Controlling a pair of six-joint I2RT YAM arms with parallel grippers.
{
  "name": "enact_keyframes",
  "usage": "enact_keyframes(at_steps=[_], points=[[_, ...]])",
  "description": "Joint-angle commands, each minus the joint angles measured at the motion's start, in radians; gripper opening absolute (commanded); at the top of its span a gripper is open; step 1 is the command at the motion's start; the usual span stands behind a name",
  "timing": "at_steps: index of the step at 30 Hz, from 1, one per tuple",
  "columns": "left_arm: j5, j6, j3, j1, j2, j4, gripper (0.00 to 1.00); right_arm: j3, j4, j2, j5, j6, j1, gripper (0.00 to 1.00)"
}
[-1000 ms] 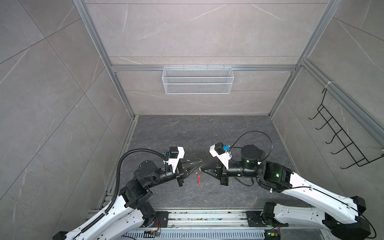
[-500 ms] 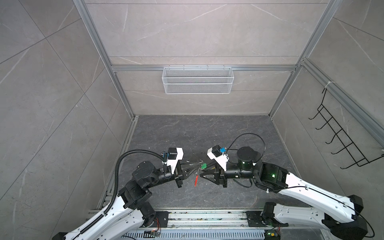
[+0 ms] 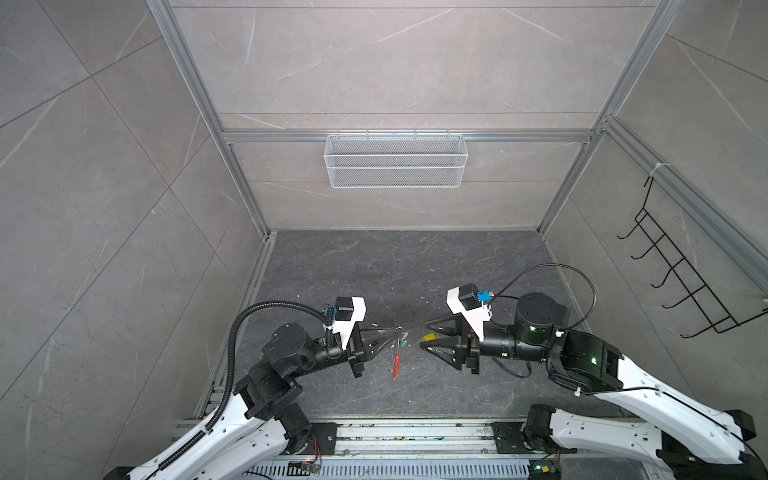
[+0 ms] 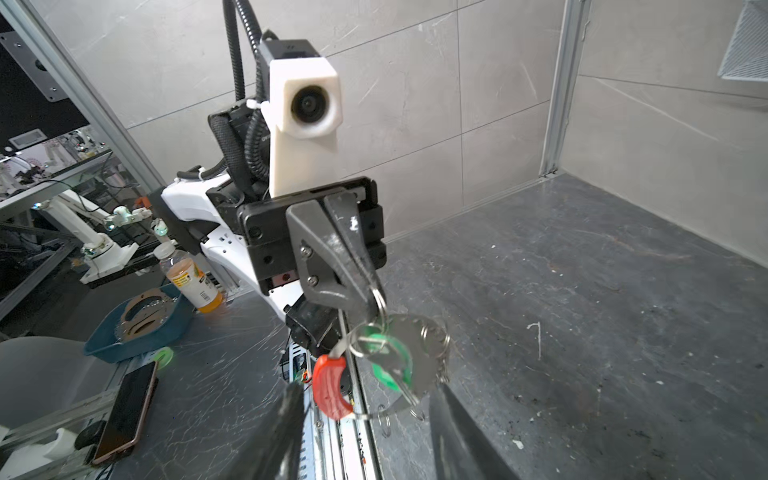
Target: Remove the keys from the keyring
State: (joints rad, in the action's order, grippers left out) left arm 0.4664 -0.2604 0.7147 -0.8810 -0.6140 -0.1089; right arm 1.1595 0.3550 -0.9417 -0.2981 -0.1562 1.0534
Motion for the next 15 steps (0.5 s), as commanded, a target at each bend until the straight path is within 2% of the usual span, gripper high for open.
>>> enact_keyframes(at_steps=[1,7,15], points=[[0.053,0.008,0.036,-0.001,0.002,-0.049,0.0,0.038,-0.04,-0.048,0.038,0.027,-0.003,0.51],[0.08,0.004,0.034,-0.001,-0.001,-0.06,0.0,0.032,-0.08,-0.083,0.015,0.019,-0.003,0.48],[0.064,0.0,0.028,-0.002,0.005,-0.073,0.0,0.009,-0.072,-0.099,-0.077,0.019,-0.003,0.45]])
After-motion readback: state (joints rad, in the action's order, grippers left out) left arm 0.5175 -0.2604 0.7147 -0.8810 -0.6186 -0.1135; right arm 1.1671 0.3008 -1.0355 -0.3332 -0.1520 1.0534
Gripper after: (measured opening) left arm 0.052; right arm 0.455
